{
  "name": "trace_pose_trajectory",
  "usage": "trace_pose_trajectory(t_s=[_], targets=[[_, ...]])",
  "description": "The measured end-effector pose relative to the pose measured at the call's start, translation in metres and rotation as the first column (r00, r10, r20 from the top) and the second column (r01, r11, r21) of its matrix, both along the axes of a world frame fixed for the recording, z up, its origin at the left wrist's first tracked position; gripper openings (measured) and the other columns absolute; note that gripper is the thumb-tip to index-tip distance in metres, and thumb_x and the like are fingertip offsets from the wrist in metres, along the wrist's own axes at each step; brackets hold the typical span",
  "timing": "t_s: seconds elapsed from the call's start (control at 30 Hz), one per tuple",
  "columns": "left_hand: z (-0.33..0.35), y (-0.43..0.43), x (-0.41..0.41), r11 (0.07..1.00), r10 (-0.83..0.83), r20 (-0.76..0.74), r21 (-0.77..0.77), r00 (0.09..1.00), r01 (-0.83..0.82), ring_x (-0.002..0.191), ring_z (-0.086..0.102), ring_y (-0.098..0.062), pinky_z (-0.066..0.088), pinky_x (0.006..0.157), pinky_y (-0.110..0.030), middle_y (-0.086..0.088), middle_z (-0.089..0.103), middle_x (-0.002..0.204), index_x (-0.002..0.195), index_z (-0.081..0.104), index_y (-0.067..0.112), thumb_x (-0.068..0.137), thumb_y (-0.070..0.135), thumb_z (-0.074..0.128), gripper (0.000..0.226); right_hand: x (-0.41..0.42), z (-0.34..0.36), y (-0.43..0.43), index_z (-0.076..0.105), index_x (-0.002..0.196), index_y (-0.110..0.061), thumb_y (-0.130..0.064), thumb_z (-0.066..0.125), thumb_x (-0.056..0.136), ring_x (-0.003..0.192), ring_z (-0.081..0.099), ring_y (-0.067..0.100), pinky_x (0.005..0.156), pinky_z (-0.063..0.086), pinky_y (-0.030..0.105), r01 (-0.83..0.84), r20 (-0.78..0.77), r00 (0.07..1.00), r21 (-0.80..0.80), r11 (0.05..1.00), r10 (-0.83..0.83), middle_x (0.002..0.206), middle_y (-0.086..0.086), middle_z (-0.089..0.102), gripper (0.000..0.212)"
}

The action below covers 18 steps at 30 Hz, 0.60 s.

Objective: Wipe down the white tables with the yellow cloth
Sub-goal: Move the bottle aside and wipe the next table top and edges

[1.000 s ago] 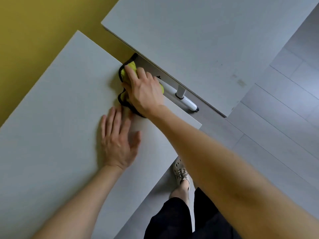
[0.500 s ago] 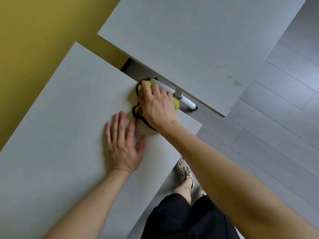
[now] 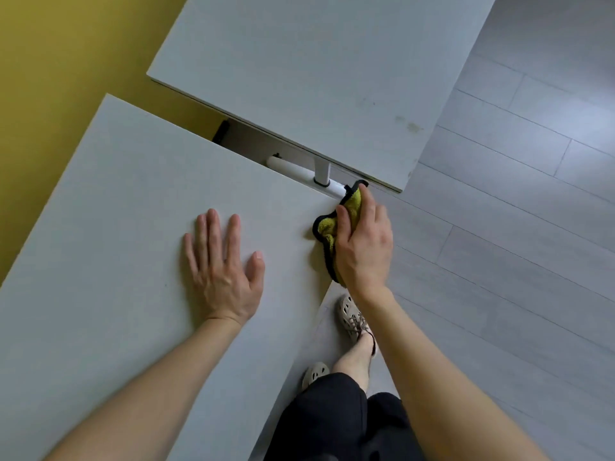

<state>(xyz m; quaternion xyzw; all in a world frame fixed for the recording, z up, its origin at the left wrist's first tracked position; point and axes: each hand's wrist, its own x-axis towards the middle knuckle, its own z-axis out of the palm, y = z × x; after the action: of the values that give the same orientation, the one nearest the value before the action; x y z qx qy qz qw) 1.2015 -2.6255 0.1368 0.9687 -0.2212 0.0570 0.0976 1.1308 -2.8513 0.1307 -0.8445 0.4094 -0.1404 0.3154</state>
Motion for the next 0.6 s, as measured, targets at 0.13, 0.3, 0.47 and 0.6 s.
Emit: trace_pose_trajectory(t_s=[0.13,0.3,0.47,0.6], targets=[[0.0,0.0,0.003,0.959,-0.282,-0.011,-0.021,0.959,0.282,0.167,0.025,-0.033,0.018,0.129,-0.072,-0.013,0.029,0.178,0.166,0.046,0.02,0.104,0.055,0.048,0.072,-0.03,0.001,0.086,0.036,0.167,-0.023,-0.044,0.055,0.109,0.143,0.051,0.035,0.114,0.047,0.055,0.178,0.128,0.97,0.209,0.962,-0.208,0.158,0.013,0.049,0.064],[0.002,-0.001,0.008,0.826,-0.563,-0.014,-0.031,0.826,0.562,0.167,0.026,-0.032,0.022,0.127,-0.073,-0.009,0.03,0.179,0.164,0.049,0.025,0.105,0.049,0.048,0.064,-0.088,0.022,0.175,0.017,0.173,-0.031,-0.048,0.045,0.109,0.166,0.019,0.021,0.13,0.03,0.051,0.074,0.112,0.986,0.35,0.934,-0.12,0.18,0.01,0.016,0.072],[0.002,-0.001,0.011,0.831,-0.556,0.009,0.001,0.831,0.556,0.167,0.025,-0.03,0.02,0.129,-0.069,-0.008,0.03,0.179,0.164,0.049,0.027,0.107,0.044,0.044,0.06,-0.023,0.018,0.104,0.029,0.172,-0.017,-0.031,0.041,0.11,0.162,0.026,0.034,0.131,0.029,0.05,0.154,0.183,0.959,0.304,0.94,-0.216,0.178,0.02,0.02,0.065],[0.002,-0.002,0.009,0.844,-0.536,0.023,-0.009,0.844,0.536,0.167,0.025,-0.026,0.018,0.131,-0.066,-0.005,0.031,0.179,0.164,0.05,0.029,0.106,0.041,0.046,0.059,0.001,0.013,0.053,0.033,0.17,-0.026,-0.032,0.046,0.112,0.161,0.031,0.023,0.127,0.034,0.045,0.164,0.261,0.928,0.359,0.919,-0.267,0.175,0.009,0.033,0.06]])
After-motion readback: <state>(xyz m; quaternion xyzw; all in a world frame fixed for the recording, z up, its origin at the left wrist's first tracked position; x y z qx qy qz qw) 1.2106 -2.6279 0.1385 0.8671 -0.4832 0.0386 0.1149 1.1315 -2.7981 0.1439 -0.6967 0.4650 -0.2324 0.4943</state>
